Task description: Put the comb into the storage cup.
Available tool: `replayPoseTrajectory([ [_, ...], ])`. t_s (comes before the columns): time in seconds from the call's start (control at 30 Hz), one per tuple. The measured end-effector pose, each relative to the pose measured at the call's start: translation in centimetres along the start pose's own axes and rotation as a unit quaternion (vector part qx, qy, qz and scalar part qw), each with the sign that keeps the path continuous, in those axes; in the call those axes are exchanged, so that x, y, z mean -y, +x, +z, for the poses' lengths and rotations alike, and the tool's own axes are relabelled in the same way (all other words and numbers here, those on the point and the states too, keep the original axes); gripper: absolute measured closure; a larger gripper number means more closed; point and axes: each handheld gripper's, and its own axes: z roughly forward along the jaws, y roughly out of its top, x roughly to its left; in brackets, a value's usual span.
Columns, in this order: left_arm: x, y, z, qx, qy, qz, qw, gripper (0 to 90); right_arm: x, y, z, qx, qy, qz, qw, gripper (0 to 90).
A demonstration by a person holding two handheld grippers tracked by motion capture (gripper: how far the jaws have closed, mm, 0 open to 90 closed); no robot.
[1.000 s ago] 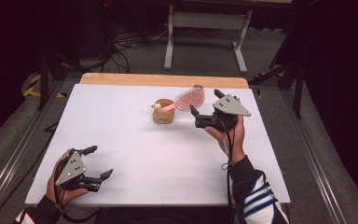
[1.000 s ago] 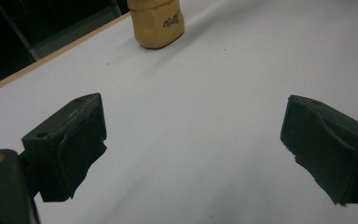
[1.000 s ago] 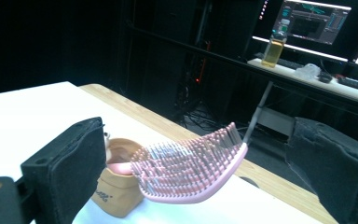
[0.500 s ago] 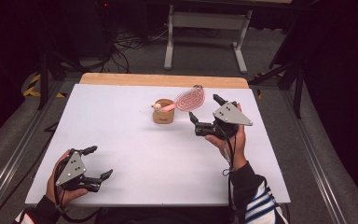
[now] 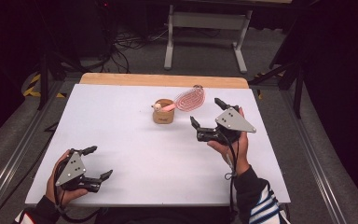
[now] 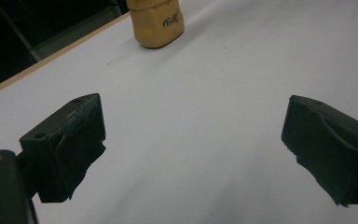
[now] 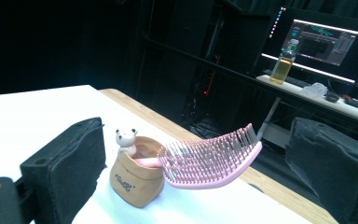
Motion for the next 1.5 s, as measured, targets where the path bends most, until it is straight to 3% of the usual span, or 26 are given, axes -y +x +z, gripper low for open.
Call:
replayPoseTrajectory([
  [0.83,0.0,-0.1,0.1,0.000,0.001,0.002,1.0000,7.2,0.8,1.8,-1.9,-0.018,-0.002,-0.027,0.9995,5.5],
  [1.03,0.0,-0.1,0.0,0.001,0.001,0.002,1.0000,7.2,1.7,2.3,-2.0,-0.017,0.008,-0.043,0.9989,5.5],
  [1.5,-0.1,-0.2,0.2,0.000,0.003,0.004,1.0000,7.2,3.9,2.7,-3.3,-0.022,0.023,-0.052,0.9982,5.2],
])
